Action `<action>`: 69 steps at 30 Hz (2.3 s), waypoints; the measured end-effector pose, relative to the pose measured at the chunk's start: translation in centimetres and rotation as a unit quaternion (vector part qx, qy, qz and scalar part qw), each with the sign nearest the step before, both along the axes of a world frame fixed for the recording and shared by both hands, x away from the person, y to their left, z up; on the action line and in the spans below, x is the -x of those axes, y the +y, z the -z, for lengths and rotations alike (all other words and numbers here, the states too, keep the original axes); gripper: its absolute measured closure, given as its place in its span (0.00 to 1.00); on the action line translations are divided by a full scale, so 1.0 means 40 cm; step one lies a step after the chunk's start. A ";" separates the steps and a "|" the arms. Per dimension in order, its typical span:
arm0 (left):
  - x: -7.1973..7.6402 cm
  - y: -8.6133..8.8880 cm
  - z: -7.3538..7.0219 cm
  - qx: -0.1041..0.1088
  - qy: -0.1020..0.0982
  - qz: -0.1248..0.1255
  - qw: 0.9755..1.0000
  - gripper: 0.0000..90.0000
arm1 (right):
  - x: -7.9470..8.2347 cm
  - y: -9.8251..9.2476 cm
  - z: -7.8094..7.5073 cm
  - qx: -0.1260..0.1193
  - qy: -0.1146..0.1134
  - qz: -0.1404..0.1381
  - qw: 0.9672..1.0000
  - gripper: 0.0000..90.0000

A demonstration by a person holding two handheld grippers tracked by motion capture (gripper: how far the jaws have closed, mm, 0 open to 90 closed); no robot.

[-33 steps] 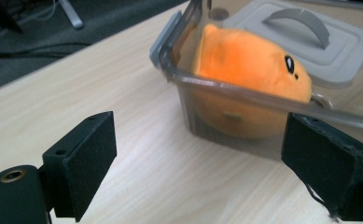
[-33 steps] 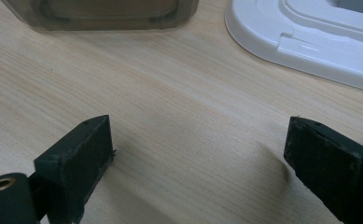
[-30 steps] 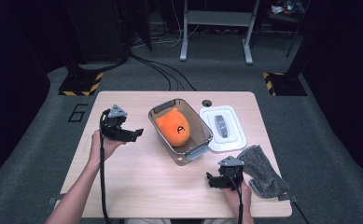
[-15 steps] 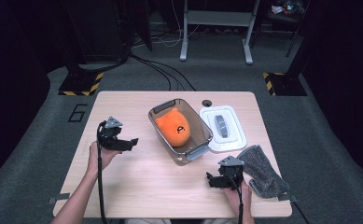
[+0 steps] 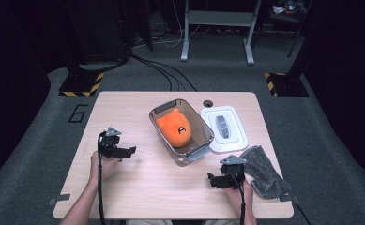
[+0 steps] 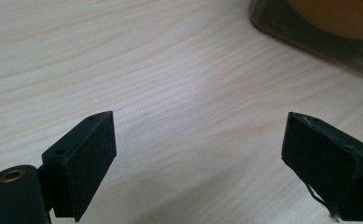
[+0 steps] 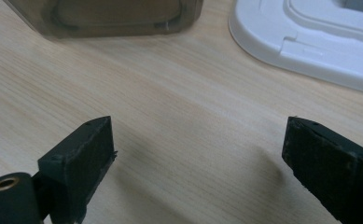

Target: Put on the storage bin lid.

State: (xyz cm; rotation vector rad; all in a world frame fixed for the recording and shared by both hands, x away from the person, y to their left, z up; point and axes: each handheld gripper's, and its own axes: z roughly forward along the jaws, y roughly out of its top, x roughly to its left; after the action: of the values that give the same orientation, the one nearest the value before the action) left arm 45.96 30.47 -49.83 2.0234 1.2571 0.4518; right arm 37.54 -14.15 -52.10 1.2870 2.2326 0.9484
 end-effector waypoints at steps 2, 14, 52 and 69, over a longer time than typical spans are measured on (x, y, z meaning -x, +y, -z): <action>0.000 0.000 0.004 -0.008 -0.001 -0.002 1.000 0.11 | -0.001 0.000 -0.012 -0.003 -0.003 0.002 1.000 0.10; -0.008 -0.003 0.063 -0.035 0.000 -0.010 0.999 0.11 | -0.054 -0.034 -0.065 -0.005 0.006 0.011 1.000 0.11; 0.003 0.001 0.077 -0.031 -0.031 0.002 0.999 0.11 | -0.323 -0.086 -0.129 -0.009 0.043 0.072 0.996 0.10; 0.002 0.000 0.077 -0.029 -0.032 0.002 0.999 0.11 | -0.407 -0.063 -0.126 0.001 0.056 0.085 0.995 0.15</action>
State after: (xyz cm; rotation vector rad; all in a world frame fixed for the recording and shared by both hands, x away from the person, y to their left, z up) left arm 45.87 30.47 -52.93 2.0430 1.2126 0.5525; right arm 53.81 -16.68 -47.06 1.5368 2.1624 0.8304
